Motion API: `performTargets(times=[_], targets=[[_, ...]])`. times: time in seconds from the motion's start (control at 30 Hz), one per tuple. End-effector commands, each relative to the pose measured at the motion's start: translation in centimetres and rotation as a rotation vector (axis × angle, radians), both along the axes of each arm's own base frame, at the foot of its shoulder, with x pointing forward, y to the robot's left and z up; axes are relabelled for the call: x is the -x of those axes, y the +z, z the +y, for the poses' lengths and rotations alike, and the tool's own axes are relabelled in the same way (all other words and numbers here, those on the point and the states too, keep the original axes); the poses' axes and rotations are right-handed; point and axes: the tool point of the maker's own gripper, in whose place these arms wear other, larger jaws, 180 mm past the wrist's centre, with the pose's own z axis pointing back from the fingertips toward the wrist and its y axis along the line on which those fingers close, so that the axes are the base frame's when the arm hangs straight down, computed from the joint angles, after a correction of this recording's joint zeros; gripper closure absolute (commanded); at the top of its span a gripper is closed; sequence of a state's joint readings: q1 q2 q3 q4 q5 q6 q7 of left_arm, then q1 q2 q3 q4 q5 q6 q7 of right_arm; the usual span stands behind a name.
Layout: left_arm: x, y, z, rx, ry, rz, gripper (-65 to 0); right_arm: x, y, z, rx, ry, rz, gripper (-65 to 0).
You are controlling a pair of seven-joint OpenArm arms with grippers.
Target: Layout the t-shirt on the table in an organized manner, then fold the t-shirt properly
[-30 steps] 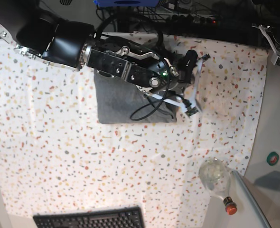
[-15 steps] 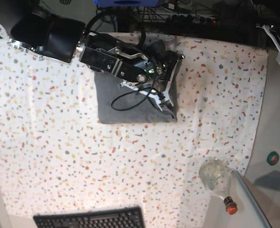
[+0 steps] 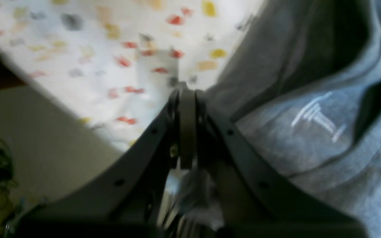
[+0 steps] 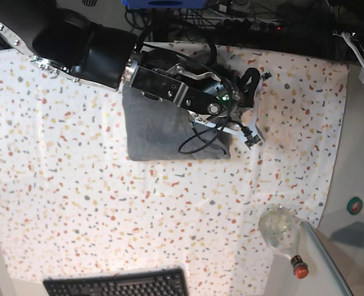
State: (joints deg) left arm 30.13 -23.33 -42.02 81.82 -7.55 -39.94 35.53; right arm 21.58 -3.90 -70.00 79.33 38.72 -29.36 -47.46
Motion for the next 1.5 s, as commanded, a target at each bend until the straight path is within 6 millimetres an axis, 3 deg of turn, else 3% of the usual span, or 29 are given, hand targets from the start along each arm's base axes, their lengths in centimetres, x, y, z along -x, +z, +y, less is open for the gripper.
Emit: performTargets(times=[0.0, 0.1, 0.2, 0.43, 0.5, 0.7, 0.83, 1.0, 1.13, 1.27, 1.47], targets=[[-0.6, 1.0, 0.9, -0.025, -0.011, -0.018, 0.0, -0.9, 2.3, 0.7, -0.043, -0.009, -0.031, 0.0], [-0.6, 1.0, 0.9, -0.025, -0.011, -0.017, 0.0, -0.7, 1.7, -1.8, 0.031, -0.098, 0.034, 0.0], [-0.6, 1.0, 0.9, -0.024, -0.01, -0.018, 0.0, -0.9, -0.9, -4.0, 0.099, -0.147, 0.08, 0.0], [-0.8, 0.9, 0.7, -0.02, -0.014, -0.02, 0.0, -1.1, -4.3, -5.5, 0.16, -0.172, 0.063, 0.0], [-0.8, 0.9, 0.7, -0.02, -0.014, -0.02, 0.0, -0.7, -4.4, -5.1, 0.159, -0.157, 0.058, 0.0], [-0.7, 0.9, 0.7, -0.02, -0.014, -0.017, 0.0, 0.4, -3.2, -1.3, 0.124, -0.097, 0.051, 0.0], [-0.7, 0.9, 0.7, -0.02, -0.014, -0.019, 0.0, -0.4, -2.7, -0.6, 0.113, -0.085, 0.005, 0.0], [-0.9, 0.9, 0.7, -0.02, -0.014, -0.022, 0.0, -1.7, -3.4, -0.6, 0.105, -0.058, -0.047, 0.0], [-0.9, 1.0, 0.8, -0.024, -0.016, -0.022, 0.0, -0.9, -0.4, 1.0, 0.028, -0.018, -0.047, 0.0], [-0.9, 1.2, 1.0, -0.028, -0.012, -0.023, 0.0, -1.8, 1.7, -1.8, 0.033, -0.155, 0.021, 0.0], [-0.8, 1.1, 0.9, -0.024, -0.015, -0.021, 0.0, -4.2, -2.0, -5.2, 0.142, -0.251, 0.022, 0.0]])
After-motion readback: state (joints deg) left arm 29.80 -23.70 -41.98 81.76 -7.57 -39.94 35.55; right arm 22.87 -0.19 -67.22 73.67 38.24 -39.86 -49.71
